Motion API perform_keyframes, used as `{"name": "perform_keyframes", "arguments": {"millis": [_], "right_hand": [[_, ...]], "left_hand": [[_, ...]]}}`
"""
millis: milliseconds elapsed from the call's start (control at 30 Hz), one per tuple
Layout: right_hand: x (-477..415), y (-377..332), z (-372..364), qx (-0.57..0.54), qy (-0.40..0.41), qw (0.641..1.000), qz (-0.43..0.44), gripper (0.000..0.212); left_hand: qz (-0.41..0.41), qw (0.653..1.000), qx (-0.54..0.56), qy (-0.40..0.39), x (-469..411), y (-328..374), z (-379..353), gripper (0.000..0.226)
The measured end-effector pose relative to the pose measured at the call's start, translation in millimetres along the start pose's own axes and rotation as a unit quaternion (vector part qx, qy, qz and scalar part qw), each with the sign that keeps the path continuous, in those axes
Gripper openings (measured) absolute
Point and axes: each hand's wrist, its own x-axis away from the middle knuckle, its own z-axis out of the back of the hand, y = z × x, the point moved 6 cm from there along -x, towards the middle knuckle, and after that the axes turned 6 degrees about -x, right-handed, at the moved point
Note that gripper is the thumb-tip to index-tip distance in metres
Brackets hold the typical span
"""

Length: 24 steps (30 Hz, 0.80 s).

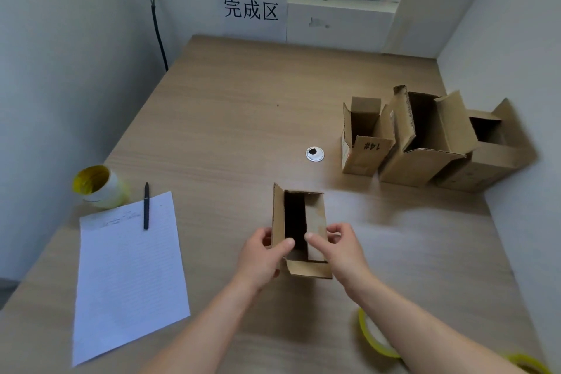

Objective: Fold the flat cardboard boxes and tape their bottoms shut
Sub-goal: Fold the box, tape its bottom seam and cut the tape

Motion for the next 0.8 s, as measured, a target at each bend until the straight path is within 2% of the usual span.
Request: {"name": "perform_keyframes", "arguments": {"millis": [100,167,200,267,333,433,533,633,733,800], "right_hand": [[-0.4,-10.3,-2.7,0.154,0.038,0.987,0.019,0.061],[-2.5,-18.2,-3.7,0.238,0.063,0.969,0.025,0.056],[-2.7,-22.8,-4.0,0.241,0.066,0.968,0.028,0.047],[-5.7,-29.4,-2.1,0.172,0.061,0.983,0.034,0.023],[-11.9,-31.9,3.1,0.068,0.055,0.996,0.028,0.026],[-19.6,-34.3,11.5,-0.034,0.071,0.997,-0.004,0.025],[-28.5,-40.5,14.8,-0.012,0.094,0.995,-0.003,0.021],[-38.2,-60.1,22.1,0.062,0.136,0.988,0.043,0.031],[-52.2,-84.7,25.1,0.051,0.138,0.987,0.060,0.016],[-63.4,-97.0,26.7,0.044,0.133,0.989,0.055,0.030]], "left_hand": [[-0.008,0.999,-0.033,0.034,-3.5,2.9,-1.4,0.013],[-0.011,0.998,-0.046,0.042,-7.1,5.2,-1.6,0.013],[-0.008,0.998,-0.048,0.045,-9.8,4.9,-0.3,0.014],[-0.005,0.997,-0.039,0.065,-14.4,5.9,5.2,0.012],[0.003,0.995,-0.040,0.094,-21.5,8.4,13.3,0.018],[0.037,0.995,-0.067,0.069,-29.3,17.0,13.4,0.019],[0.049,0.998,-0.013,0.037,-41.1,30.2,2.5,0.018],[0.028,0.998,0.036,0.030,-60.5,48.3,-8.9,0.019],[0.016,0.998,0.057,0.035,-79.3,69.2,-15.2,0.022],[0.013,0.998,0.054,0.040,-94.9,82.7,-16.8,0.024]]}}
